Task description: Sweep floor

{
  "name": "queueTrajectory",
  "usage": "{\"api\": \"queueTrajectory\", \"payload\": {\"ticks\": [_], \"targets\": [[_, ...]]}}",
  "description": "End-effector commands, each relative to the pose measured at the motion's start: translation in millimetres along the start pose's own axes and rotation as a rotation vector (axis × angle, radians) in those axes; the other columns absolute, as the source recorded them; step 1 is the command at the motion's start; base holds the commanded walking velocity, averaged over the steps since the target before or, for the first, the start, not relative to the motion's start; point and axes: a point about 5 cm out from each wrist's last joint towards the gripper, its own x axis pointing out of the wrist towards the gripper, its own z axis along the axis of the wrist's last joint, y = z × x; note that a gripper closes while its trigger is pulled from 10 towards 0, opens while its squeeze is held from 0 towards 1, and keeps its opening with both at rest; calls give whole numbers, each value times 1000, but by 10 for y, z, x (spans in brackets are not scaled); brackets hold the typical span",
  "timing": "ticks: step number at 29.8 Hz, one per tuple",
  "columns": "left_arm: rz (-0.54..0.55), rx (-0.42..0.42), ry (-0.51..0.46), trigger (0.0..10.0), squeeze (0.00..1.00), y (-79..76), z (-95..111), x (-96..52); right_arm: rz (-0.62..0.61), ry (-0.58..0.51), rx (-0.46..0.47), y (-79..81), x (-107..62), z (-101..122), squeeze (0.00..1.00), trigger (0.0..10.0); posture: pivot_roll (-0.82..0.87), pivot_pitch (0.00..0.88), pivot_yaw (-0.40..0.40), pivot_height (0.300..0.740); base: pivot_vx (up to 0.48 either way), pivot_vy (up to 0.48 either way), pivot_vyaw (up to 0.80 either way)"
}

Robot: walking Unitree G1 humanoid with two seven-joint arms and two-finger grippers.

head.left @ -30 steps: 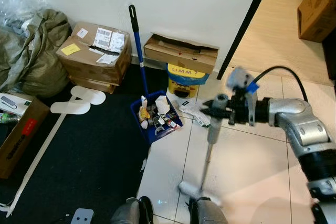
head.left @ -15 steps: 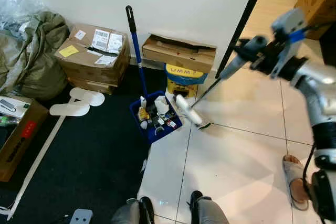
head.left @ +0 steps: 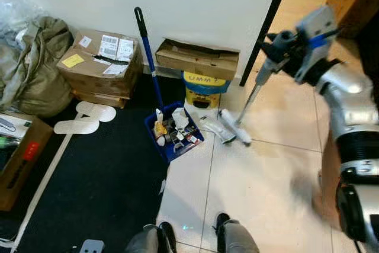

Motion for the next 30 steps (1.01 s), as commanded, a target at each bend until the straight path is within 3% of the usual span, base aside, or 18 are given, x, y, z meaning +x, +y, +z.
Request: {"api": "queueTrajectory", "payload": {"ticks": [1, 2, 5, 9, 11, 12, 13, 14, 16, 19, 21, 25, 30], "targets": [[9, 11, 71, 10000, 0, 68, -219, -94, -18, -38, -107, 44, 11, 26, 0, 10000, -38, 355, 88, 740, 0, 0, 0], [12, 17, 73, 10000, 0, 91, -240, -112, -44, -41, -137, 74, 23, -7, 0, 10000, -30, 365, 92, 740, 0, 0, 0], [15, 23, 74, 10000, 0, 133, -274, -144, -117, -90, -114, 118, 56, -23, 0, 10000, -11, 385, 101, 740, 0, 0, 0], [15, 26, 69, 10000, 0, 152, -277, -156, -112, -123, -116, 181, 82, -7, 0, 10000, -7, 392, 104, 740, 0, 0, 0], [14, 30, 56, 10000, 0, 187, -259, -166, -52, -161, -110, 409, 144, -33, 0, 10000, 0, 406, 104, 740, 0, 0, 0], [14, 30, 56, 10000, 0, 187, -259, -166, -52, -161, -110, 409, 144, -33, 0, 10000, 0, 406, 104, 740, 0, 0, 0], [14, 30, 49, 10000, 0, 197, -248, -168, -5, -164, -95, 543, 168, -68, 0, 10000, 3, 415, 101, 740, 0, 0, 0], [14, 30, 49, 10000, 0, 197, -248, -168, -5, -164, -95, 543, 168, -68, 0, 10000, 3, 415, 101, 740, 0, 0, 0], [14, 28, 42, 10000, 0, 205, -240, -171, 67, -161, -82, 742, 186, -137, 0, 10000, 2, 416, 99, 740, 0, 0, 0], [14, 26, 38, 10000, 0, 203, -235, -169, 144, -136, -79, 883, 152, -218, 0, 10000, 0, 417, 93, 740, 0, 0, 0], [14, 26, 38, 10000, 0, 203, -235, -169, 144, -136, -79, 883, 152, -218, 0, 10000, 0, 417, 93, 740, 0, 0, 0], [13, 21, 35, 10000, 0, 189, -216, -154, 270, -79, -110, 1003, 37, -370, 0, 10000, -15, 407, 83, 740, 0, 0, 0], [13, 17, 34, 10000, 0, 184, -199, -143, 301, -46, -108, 961, -18, -418, 0, 10000, -32, 398, 73, 740, 0, 0, 0]]}}
